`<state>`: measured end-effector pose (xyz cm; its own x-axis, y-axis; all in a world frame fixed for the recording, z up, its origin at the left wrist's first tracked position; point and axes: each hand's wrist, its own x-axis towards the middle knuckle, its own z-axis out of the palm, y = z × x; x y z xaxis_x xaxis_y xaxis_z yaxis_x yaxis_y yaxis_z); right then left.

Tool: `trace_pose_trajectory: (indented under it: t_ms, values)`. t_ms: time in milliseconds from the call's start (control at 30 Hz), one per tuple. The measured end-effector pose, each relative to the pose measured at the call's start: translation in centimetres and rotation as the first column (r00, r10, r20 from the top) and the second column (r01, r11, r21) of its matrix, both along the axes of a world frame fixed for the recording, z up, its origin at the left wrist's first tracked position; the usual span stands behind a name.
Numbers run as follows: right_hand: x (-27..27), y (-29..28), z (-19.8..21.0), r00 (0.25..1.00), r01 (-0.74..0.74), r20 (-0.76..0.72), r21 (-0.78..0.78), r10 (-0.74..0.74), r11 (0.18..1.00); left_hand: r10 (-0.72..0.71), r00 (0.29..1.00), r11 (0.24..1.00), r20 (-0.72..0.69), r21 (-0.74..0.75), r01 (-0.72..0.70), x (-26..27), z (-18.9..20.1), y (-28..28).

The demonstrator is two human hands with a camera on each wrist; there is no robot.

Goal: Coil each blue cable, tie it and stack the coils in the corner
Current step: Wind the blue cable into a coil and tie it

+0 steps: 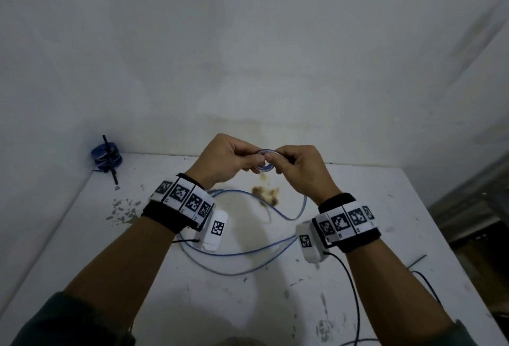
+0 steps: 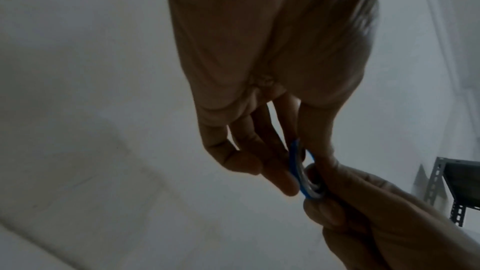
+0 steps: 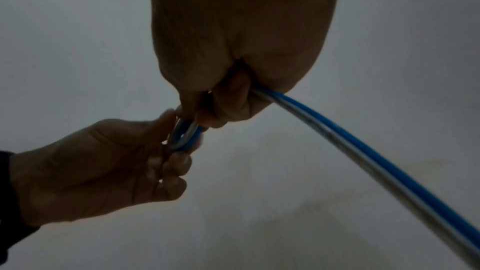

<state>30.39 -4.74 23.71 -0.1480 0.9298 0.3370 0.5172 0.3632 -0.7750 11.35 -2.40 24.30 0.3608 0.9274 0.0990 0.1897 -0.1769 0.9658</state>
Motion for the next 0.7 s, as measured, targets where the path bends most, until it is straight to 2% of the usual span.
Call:
trace_pose_trajectory:
  t_ms: [67, 167, 267, 300, 333, 400, 500, 567, 633, 700]
  values:
    - [-0.5, -0.2, 0.1, 0.986, 0.059, -0.158, 0.011, -0.056, 0.998, 0.065, 0.992, 0.998, 0.111, 0.0, -0.065, 0.5, 0.0, -0.1]
    - [-2.3, -0.9, -0.5, 0.892, 0.21, -0.413, 0.023, -0.182, 0.977, 0.14, 0.946, 0.99, 0.293, -0.073, -0.123, 1.7, -0.2, -0.7]
    - [-4.1, -1.0, -1.4, 0.79, 0.342, -0.54, -0.005, -0.29, 0.94, 0.194, 0.896, 0.976, 0.4, -0.174, -0.133, 3.1, -0.4, -1.6]
    - [-4.4, -0.9, -1.5, 0.777, 0.361, -0.55, -0.008, -0.306, 0.933, 0.203, 0.883, 0.971, 0.422, -0.206, -0.125, 3.3, -0.6, -1.8]
    - [-4.3, -0.7, -1.7, 0.789, 0.367, -0.533, 0.012, -0.304, 0.93, 0.205, 0.875, 0.965, 0.438, -0.238, -0.108, 3.3, -0.8, -1.9]
    - [-3.5, -0.2, -2.0, 0.868, 0.336, -0.422, 0.11, -0.262, 0.935, 0.18, 0.882, 0.962, 0.435, -0.266, -0.065, 3.0, -1.2, -2.1]
    - [-1.7, 0.5, -1.9, 0.969, 0.223, -0.167, 0.26, -0.184, 0.94, 0.134, 0.952, 0.984, 0.274, -0.147, -0.096, 2.0, -1.5, -1.9]
    - [-0.8, 0.7, -1.8, 0.992, 0.126, -0.034, 0.285, -0.122, 0.95, 0.136, 0.972, 0.99, 0.193, -0.054, -0.128, 1.4, -1.2, -1.6]
    - [-0.4, 0.8, -1.4, 0.998, 0.06, 0.001, 0.25, -0.062, 0.966, 0.131, 0.978, 0.991, 0.163, 0.007, -0.134, 1.0, -0.8, -1.2]
    - [-0.7, 0.5, -1.2, 0.996, 0.084, -0.052, 0.246, -0.073, 0.966, 0.156, 0.969, 0.985, 0.189, 0.042, -0.167, 1.4, -0.6, -1.0]
